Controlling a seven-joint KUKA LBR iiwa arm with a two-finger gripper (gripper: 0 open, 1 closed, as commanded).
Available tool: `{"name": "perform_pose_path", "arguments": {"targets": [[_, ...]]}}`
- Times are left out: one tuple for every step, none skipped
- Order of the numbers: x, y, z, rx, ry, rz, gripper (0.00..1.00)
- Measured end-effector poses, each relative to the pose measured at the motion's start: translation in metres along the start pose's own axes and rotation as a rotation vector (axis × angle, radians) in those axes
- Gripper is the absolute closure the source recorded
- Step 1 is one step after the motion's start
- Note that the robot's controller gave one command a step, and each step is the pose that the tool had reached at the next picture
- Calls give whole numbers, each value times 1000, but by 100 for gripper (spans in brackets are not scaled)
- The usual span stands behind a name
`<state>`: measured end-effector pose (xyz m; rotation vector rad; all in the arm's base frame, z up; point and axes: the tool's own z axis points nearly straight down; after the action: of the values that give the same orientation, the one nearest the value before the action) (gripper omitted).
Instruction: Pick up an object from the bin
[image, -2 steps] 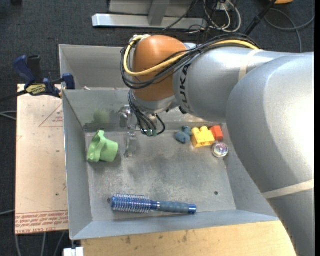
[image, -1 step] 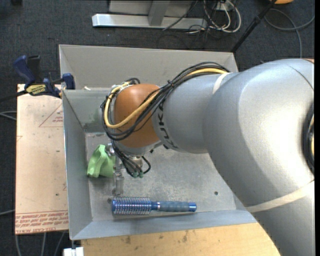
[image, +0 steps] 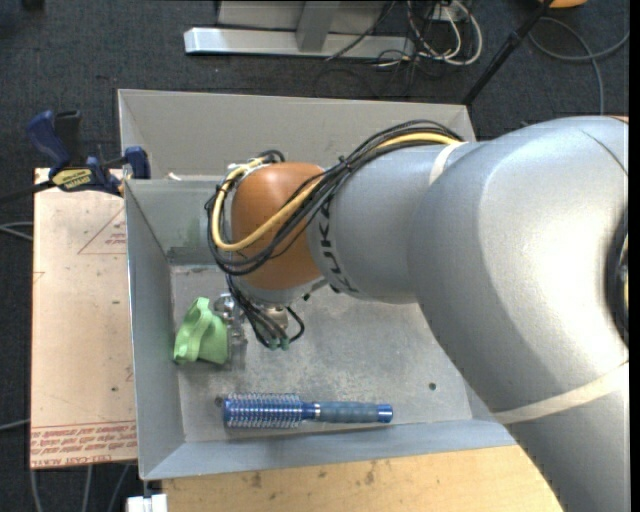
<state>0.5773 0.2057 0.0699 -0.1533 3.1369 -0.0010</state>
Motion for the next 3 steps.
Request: {"name": "perform_pose_path", "arguments": {"targets": [[-17,-26,-167,-3,-12,16,100],[-16,-26,-162,-2,-2,15,0],[52,7,-62,0,12,68,0]]}}
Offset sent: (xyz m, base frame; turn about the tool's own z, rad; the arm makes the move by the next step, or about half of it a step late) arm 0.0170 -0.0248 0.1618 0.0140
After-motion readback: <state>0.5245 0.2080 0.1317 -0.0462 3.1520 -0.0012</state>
